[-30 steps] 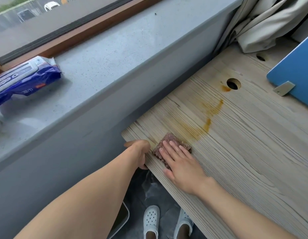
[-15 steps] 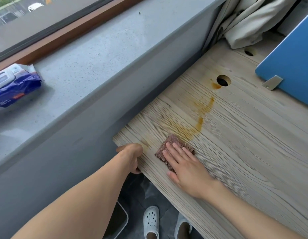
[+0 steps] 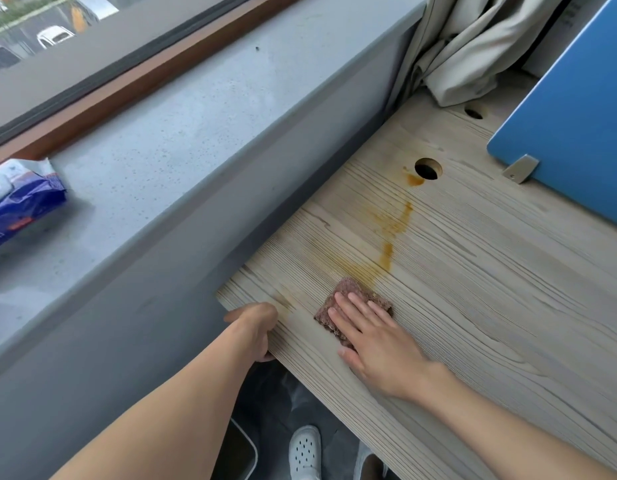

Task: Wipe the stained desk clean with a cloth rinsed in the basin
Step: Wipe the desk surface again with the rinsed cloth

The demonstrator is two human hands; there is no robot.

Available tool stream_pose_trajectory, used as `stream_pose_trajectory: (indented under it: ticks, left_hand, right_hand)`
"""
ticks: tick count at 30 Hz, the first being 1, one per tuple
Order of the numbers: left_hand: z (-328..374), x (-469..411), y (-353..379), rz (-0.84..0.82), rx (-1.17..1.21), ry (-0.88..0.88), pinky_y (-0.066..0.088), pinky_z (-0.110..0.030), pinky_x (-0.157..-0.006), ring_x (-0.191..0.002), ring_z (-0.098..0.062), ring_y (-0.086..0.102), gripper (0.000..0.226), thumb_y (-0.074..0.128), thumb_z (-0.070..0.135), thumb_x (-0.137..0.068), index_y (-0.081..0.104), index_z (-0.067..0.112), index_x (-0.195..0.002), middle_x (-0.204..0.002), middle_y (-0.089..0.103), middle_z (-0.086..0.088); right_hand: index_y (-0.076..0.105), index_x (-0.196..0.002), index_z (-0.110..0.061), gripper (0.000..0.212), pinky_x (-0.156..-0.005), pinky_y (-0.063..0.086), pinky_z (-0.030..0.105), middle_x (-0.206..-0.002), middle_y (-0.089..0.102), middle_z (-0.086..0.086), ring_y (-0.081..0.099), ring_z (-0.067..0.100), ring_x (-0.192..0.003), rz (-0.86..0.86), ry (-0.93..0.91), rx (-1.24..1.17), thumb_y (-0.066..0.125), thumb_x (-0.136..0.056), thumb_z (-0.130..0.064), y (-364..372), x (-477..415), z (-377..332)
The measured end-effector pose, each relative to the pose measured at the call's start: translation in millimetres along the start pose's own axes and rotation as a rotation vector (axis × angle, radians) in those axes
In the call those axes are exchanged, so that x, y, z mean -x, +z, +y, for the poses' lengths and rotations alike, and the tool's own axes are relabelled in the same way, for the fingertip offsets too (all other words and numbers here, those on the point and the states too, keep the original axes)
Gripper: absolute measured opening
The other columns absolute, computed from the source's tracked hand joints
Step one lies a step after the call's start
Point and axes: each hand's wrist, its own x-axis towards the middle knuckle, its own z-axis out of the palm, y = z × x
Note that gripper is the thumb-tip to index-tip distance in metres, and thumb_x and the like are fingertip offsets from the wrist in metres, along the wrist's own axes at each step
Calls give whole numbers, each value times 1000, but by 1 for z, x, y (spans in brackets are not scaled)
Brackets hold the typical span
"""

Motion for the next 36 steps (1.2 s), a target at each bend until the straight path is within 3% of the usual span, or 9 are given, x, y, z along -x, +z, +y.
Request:
stream_pose_trajectory:
  ticks: [8, 13, 17, 24, 28, 31, 33, 35, 36]
  left_hand:
    - [-3, -2, -1, 17, 4, 38, 54, -64, -62, -94, -42, 65, 55, 51, 19, -81, 45, 18, -136, -118, 62, -20]
    - [-2, -4, 1, 19, 30, 26, 53, -66, -63, -96, -43, 64, 61, 55, 19, -74, 45, 18, -135, -119, 60, -19]
    - [-2, -5, 1, 28, 17, 33, 53, -65, -63, -96, -42, 64, 60, 51, 19, -76, 45, 19, -136, -120, 60, -19]
    - [1, 6, -1, 34, 30, 5, 54, -63, -64, -101, -42, 62, 52, 50, 19, -89, 40, 17, -141, -125, 57, -19]
    - [0, 13, -3, 32, 58, 11, 55, -62, -66, -104, -42, 61, 55, 49, 20, -92, 36, 14, -145, -129, 55, -18]
    - [-4, 40, -9, 107, -12, 58, 53, -56, -89, -119, -41, 52, 64, 55, 29, -93, 28, 9, -148, -140, 44, -18]
    - [-14, 65, -12, 332, -204, 275, 41, -54, -105, -130, -42, 40, 74, 60, 28, -93, 19, 2, -149, -149, 27, -20]
    - [-23, 100, -9, 559, -496, 794, 36, -54, -108, -133, -43, 35, 69, 59, 15, -88, 26, 4, -147, -150, 22, -22]
    - [-25, 116, -2, 533, -657, 1059, 35, -53, -111, -137, -41, 31, 67, 57, 10, -87, 30, 8, -148, -154, 20, -20]
  right_hand:
    - [-16, -156, -25, 74, -119, -18, 32, -161, -31, -4, -31, 15, -147, -11, 14, -2, -11, -89, -57, -10, -19, 8]
    - [-16, -156, -25, 62, -122, -16, 34, -160, -31, -4, -32, 15, -147, -7, 48, 1, 11, -105, -50, -8, -16, 13]
    - [-16, -156, -25, 61, -122, -14, 35, -161, -29, -3, -29, 16, -148, 13, 69, -13, 14, -107, -47, -19, -40, 16]
    - [-20, -154, -26, 74, -122, -15, 35, -160, -33, -4, -32, 15, -146, -60, 56, 9, -14, -88, -60, -12, -13, 22]
    - [-12, -157, -23, 63, -125, -6, 41, -162, -27, -1, -26, 16, -149, -56, 99, -42, 11, -105, -50, -30, -45, 23]
    - [-2, -159, -26, 63, -124, -8, 40, -165, -18, -5, -20, 12, -151, -40, 94, -168, 25, -107, -47, -47, -42, 20]
    - [-4, -158, -34, 69, -123, -8, 45, -164, -18, -10, -17, 13, -152, 55, 177, -264, 37, -104, -46, -57, -30, 34]
    - [-15, -156, -39, 90, -119, -7, 61, -161, -26, -6, -22, 26, -151, 22, 361, -263, 52, -97, -51, -63, -17, 64]
    - [-19, -155, -40, 101, -116, -3, 68, -161, -29, -2, -23, 34, -149, -39, 465, -253, 58, -92, -56, -64, -11, 79]
